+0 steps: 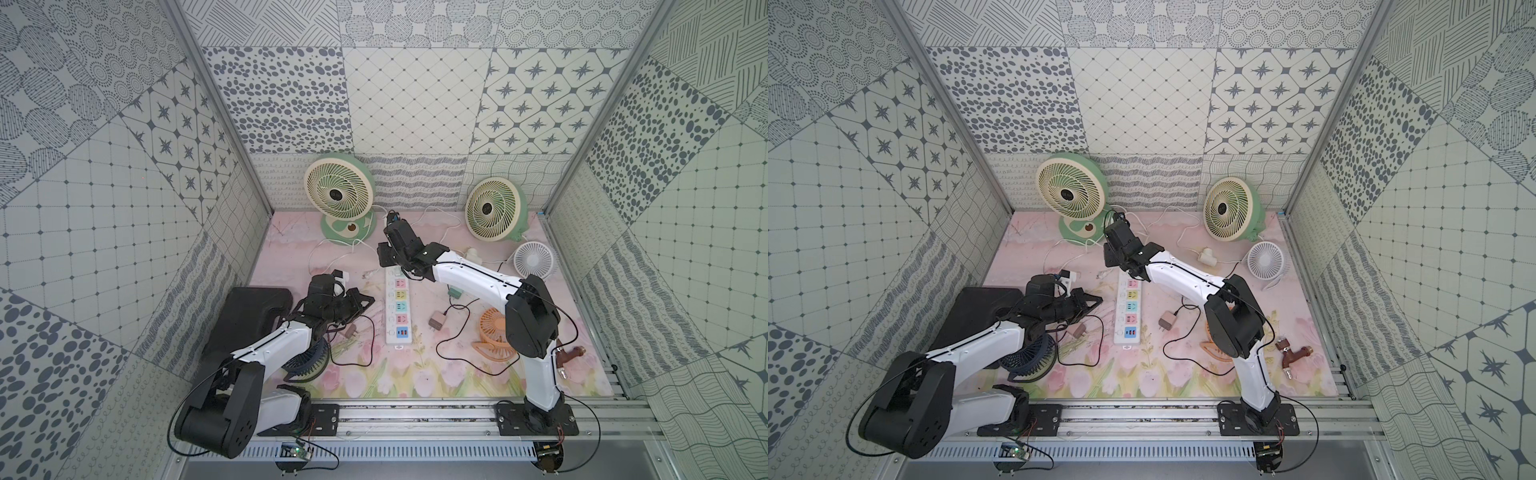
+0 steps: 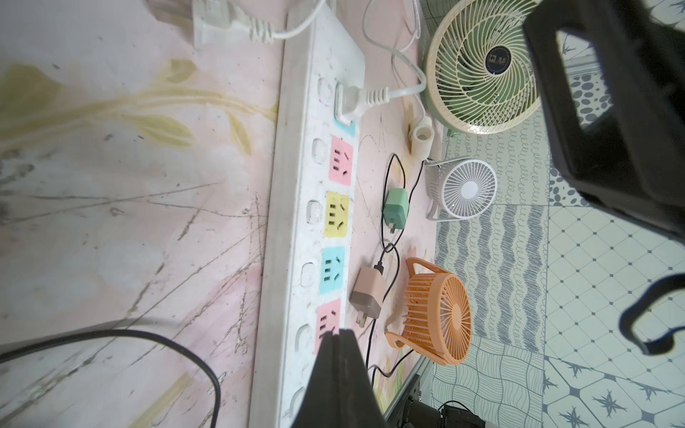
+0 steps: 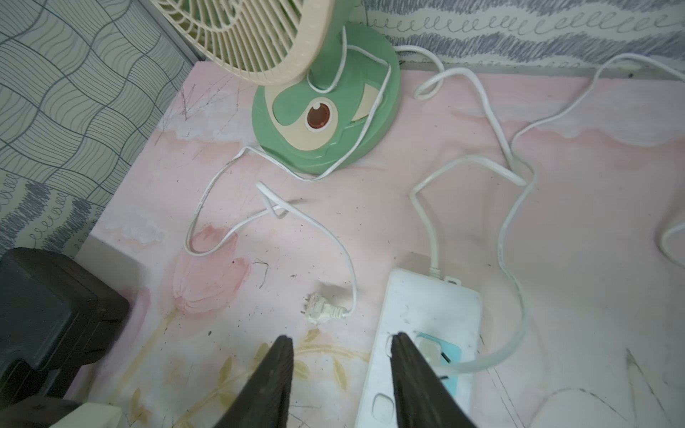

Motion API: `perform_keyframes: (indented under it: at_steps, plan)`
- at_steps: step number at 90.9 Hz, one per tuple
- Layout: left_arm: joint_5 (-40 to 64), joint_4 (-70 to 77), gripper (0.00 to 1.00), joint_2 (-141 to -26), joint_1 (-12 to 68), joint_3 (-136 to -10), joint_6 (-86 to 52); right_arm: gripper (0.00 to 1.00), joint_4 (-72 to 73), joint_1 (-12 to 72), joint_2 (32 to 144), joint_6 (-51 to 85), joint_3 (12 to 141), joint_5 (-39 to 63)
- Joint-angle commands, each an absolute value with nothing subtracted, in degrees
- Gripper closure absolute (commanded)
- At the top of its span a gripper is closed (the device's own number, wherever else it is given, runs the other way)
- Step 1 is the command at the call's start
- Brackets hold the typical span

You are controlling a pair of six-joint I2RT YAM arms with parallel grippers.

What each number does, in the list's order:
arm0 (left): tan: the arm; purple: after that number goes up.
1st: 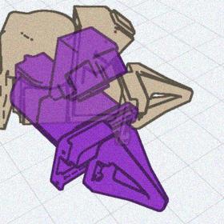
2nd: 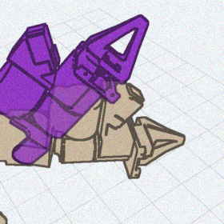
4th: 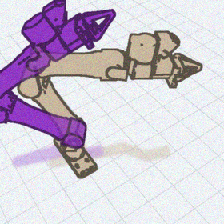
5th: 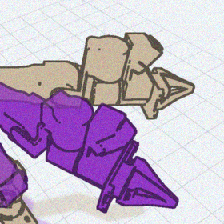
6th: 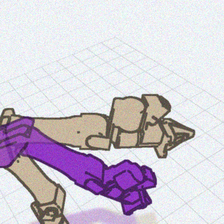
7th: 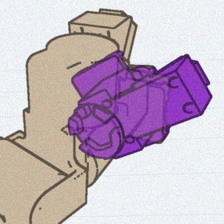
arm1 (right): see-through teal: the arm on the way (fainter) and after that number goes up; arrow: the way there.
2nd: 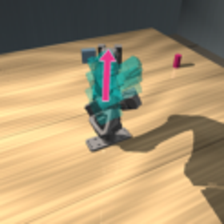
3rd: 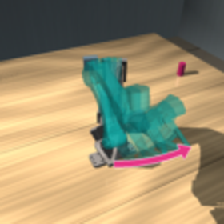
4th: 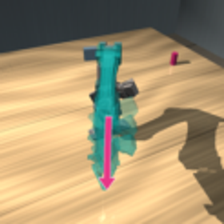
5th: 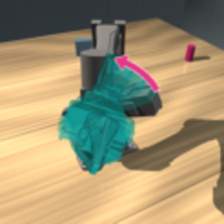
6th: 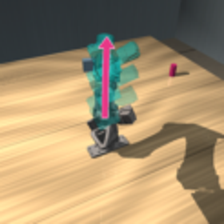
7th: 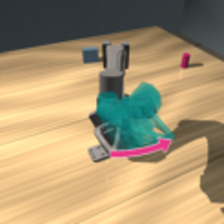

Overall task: Unplug the desk fan from the power strip
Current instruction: Place the plug at the center of the board.

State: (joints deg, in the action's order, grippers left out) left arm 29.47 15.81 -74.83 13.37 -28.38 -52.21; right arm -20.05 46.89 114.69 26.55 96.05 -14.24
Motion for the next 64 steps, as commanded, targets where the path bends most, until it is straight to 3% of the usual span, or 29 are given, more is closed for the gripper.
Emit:
perform_keyframes:
  at_steps: [1, 25, 64]
  plan:
    - [35.6, 25.9, 1.00, -79.6, 15.2, -29.7, -54.6, 0.54, -17.4, 47.6, 112.5, 28.0, 90.4, -20.5]
    - [38.7, 32.9, 1.00, -89.1, 18.8, -32.3, -58.1, 0.54, -14.5, 48.3, 112.4, 30.4, 84.8, -23.5]
    - [39.6, 35.2, 1.00, -94.8, 21.2, -34.2, -58.9, 0.58, -13.4, 47.6, 119.2, 30.4, 88.3, -23.3]
